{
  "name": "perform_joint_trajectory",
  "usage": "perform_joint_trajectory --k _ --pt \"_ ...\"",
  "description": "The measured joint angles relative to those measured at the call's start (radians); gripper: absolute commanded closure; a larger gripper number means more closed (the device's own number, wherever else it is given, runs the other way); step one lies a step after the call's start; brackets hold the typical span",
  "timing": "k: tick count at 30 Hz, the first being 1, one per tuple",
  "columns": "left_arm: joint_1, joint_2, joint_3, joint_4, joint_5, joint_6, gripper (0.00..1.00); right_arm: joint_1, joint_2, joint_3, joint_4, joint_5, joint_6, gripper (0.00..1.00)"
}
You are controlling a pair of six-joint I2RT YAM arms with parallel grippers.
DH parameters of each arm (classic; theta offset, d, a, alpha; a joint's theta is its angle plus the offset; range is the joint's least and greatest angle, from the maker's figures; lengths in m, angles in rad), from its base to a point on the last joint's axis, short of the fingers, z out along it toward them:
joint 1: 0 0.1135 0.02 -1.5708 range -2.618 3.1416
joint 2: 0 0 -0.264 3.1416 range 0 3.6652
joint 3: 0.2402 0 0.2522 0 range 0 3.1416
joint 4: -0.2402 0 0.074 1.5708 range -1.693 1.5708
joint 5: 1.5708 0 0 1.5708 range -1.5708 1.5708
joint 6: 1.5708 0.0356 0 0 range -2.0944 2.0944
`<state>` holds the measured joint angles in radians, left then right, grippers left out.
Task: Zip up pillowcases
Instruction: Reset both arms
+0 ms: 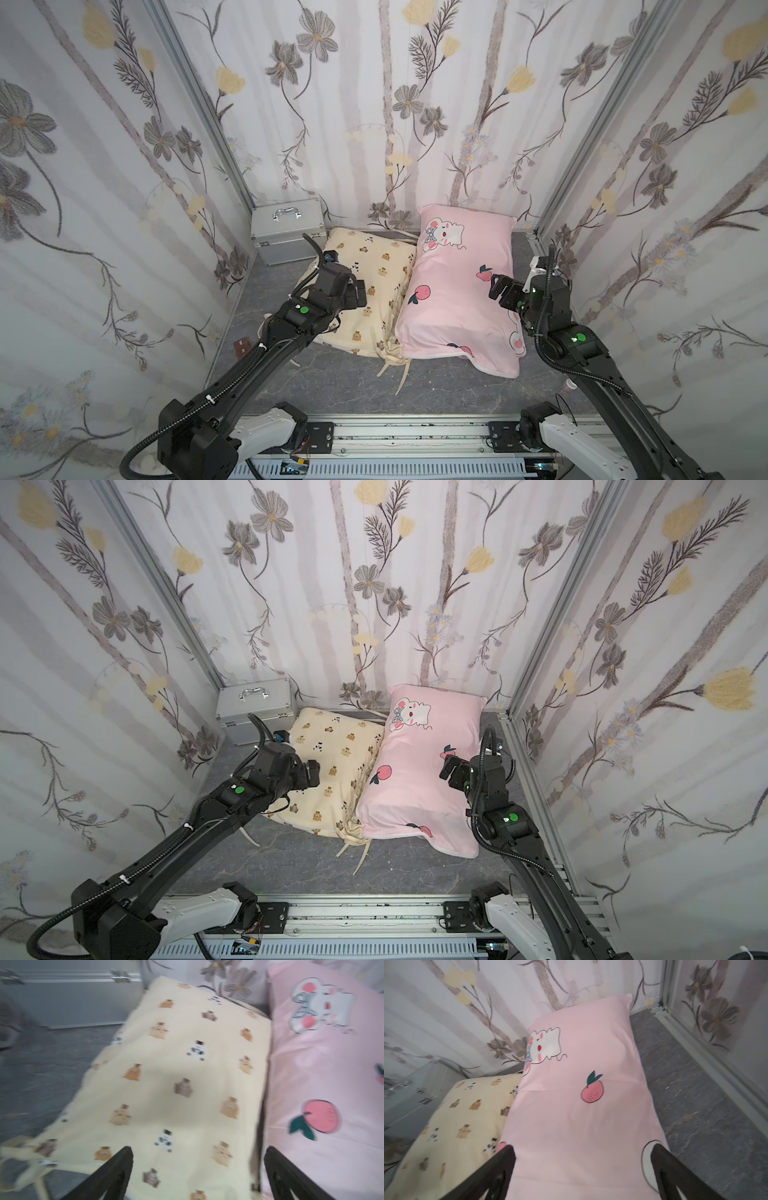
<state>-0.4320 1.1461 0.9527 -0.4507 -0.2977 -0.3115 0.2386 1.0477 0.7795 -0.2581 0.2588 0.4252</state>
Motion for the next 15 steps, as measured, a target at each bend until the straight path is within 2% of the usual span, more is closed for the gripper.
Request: perform_joint_trajectory --k 3,7,10,13,15 --pt "0.211 0.004 -0.137 0.134 -0.065 0.092 0.00 -0.143 0.083 -0.156 0.232 -0.029 -0.133 0.00" --pt "0.380 0.110 -0.292 0.415 -0.066 0.134 0.00 -0.190 0.222 -0.333 0.560 -0.055 -0.257 0.00" --pt "0.411 0.238 -0.349 0.588 -0.040 0.174 0.00 -0.197 0.326 -0.429 0.807 -0.056 -0.311 0.00" --pt "0.433 0.348 -0.373 0.772 0.018 0.188 0.00 -0.203 0.360 -0.472 1.014 -0.055 -0.334 0.00" --pt "0.434 0.385 -0.380 0.835 0.037 0.206 0.00 -0.209 0.403 -0.514 1.187 -0.055 -0.341 0.00"
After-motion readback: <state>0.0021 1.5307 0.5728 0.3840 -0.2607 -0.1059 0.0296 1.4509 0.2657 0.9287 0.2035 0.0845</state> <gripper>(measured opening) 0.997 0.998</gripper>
